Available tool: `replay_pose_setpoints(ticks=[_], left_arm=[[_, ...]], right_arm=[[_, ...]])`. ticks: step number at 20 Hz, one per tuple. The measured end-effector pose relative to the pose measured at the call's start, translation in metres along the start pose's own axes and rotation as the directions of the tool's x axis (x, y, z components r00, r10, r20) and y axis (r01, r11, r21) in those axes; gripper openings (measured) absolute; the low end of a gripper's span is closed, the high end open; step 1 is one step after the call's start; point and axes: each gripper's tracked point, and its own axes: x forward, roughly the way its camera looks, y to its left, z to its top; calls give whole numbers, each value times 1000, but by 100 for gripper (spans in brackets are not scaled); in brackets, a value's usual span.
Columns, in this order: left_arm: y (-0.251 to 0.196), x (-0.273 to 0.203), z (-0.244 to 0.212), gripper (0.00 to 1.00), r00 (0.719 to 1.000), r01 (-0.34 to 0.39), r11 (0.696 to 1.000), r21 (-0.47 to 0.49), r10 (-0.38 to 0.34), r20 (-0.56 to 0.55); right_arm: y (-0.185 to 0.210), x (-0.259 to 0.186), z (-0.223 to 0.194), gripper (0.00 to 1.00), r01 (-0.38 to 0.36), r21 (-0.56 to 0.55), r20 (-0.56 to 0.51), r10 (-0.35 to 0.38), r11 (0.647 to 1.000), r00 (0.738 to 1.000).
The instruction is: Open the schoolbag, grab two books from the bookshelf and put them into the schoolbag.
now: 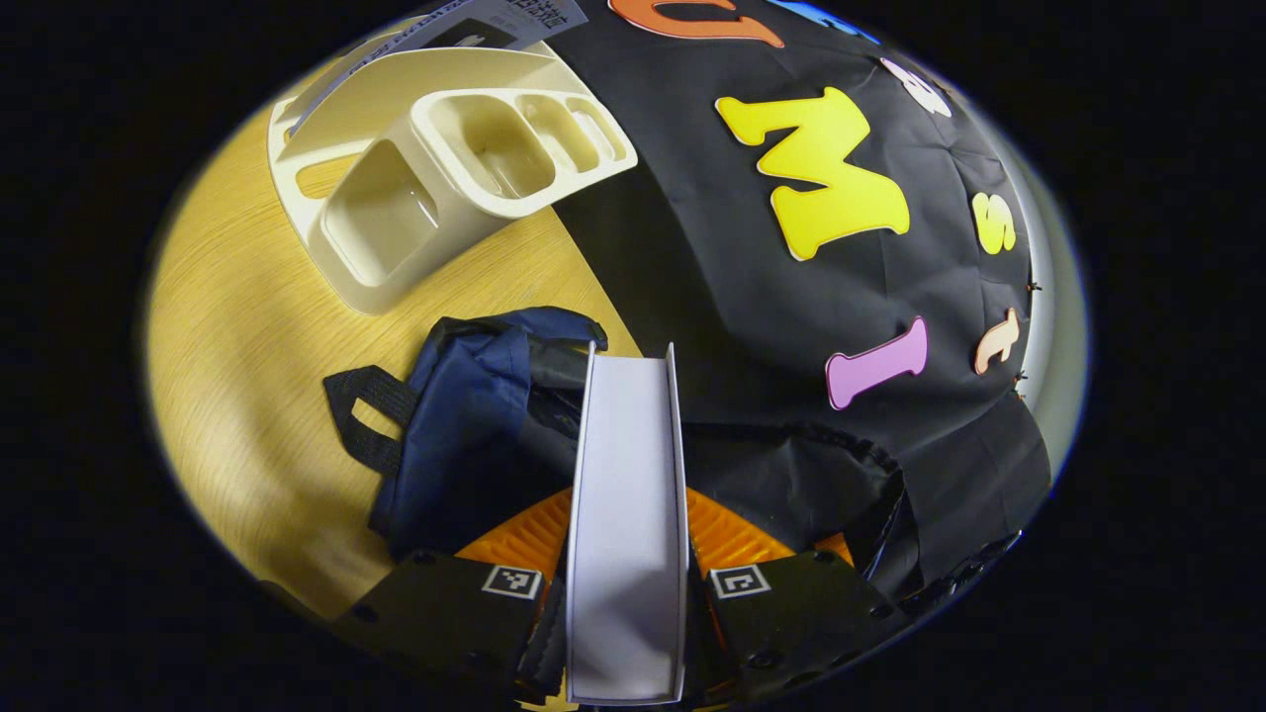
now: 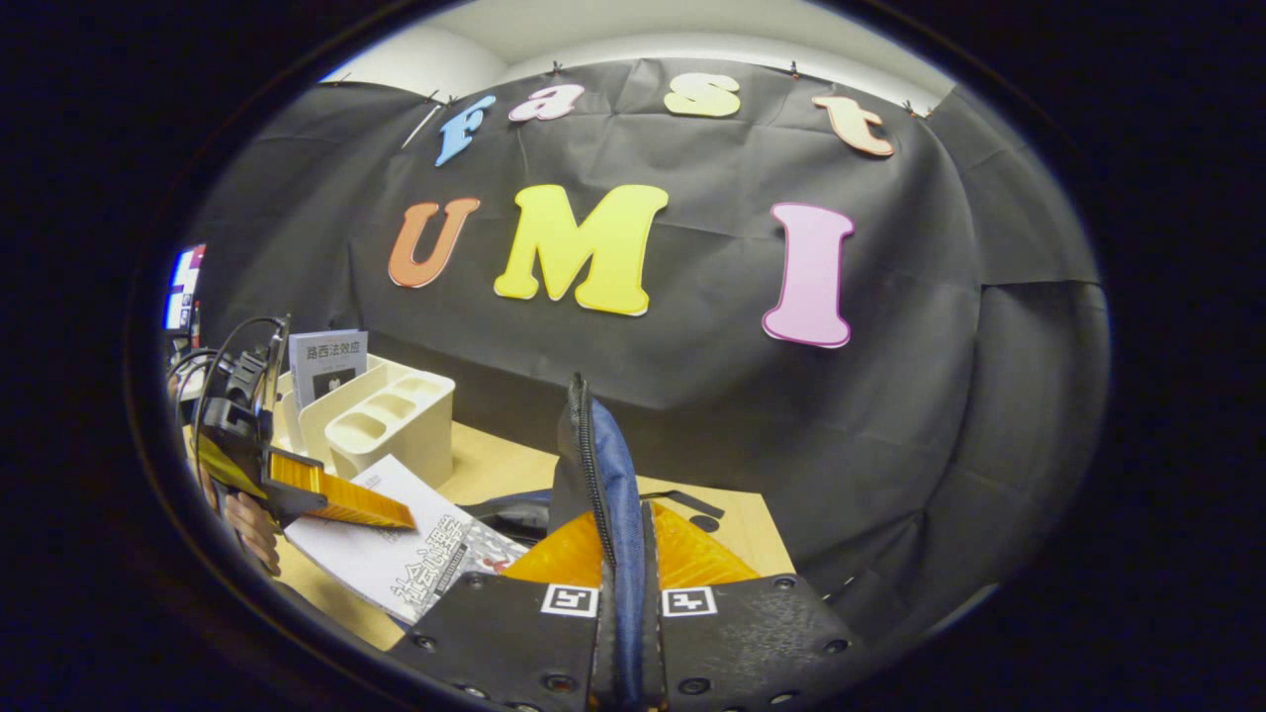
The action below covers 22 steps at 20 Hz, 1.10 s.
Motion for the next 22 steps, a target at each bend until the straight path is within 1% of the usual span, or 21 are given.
replay_pose_setpoints(ticks=[1, 3, 4, 5, 6, 7, 8, 10, 12, 13, 15, 17, 18, 20, 21, 22], left_arm=[[3, -2, 3, 48, 1000, -3, 1000, -19, 3, 0], [6, -3, 10, 48, 1000, 0, 998, -61, 0, 2], [9, -5, 12, 48, 1000, 1, 997, -79, 0, 6], [10, -6, 16, 48, 1000, 5, 996, -93, -4, 11], [11, -8, 17, 48, 1000, 5, 994, -109, -5, 1], [8, -12, 20, 48, 1000, 19, 993, -114, -18, 8], [1, -11, 25, 48, 999, 39, 994, -100, -37, 21], [1, -8, 29, 48, 999, 46, 994, -97, -43, 33], [6, 0, 27, 47, 999, 46, 991, -127, -45, 15], [7, 6, 26, 48, 999, 50, 988, -143, -49, 13], [10, 13, 25, 48, 998, 66, 984, -167, -63, 25], [14, 23, 14, 48, 999, 54, 988, -143, -53, 7], [16, 27, 3, 48, 999, 44, 991, -129, -46, -18], [15, 35, -23, 48, 995, 49, 996, -78, -55, -86], [11, 36, -27, 48, 994, 59, 997, -52, -63, -87], [8, 39, -28, 48, 995, 64, 998, -22, -66, -80]], right_arm=[[0, 0, 0, 9, -4, 1, -2, 4, 1000, 1000], [0, 2, 2, 8, -5, -1, 0, 5, 1000, 1000], [0, 2, 2, 12, -7, -1, 0, 7, 1000, 1000], [1, 2, 1, 8, -9, 0, 1, 9, 1000, 1000], [0, 1, 3, 9, -7, 0, 5, 7, 1000, 1000], [-2, 0, 4, 9, -3, 3, 9, 3, 1000, 1000], [-2, 0, 4, 12, 1, 4, 11, -1, 1000, 1000], [0, 1, 5, 12, -2, 9, 8, 2, 1000, 1000], [4, 1, 9, 12, -3, 8, 12, 3, 1000, 1000], [6, 0, 11, 9, -7, 10, 17, 7, 1000, 1000], [11, -1, 14, 9, -9, 4, 26, 9, 1000, 1000], [18, -1, 17, 9, -21, -1, 28, 21, 1000, 999], [20, -2, 17, 12, -25, -4, 27, 25, 1000, 999], [21, 1, 15, 12, -26, -6, 17, 26, 1000, 1000], [21, 2, 14, 12, -25, -2, 15, 25, 1000, 1000], [22, 2, 14, 9, -26, -1, 15, 26, 1000, 1000]])
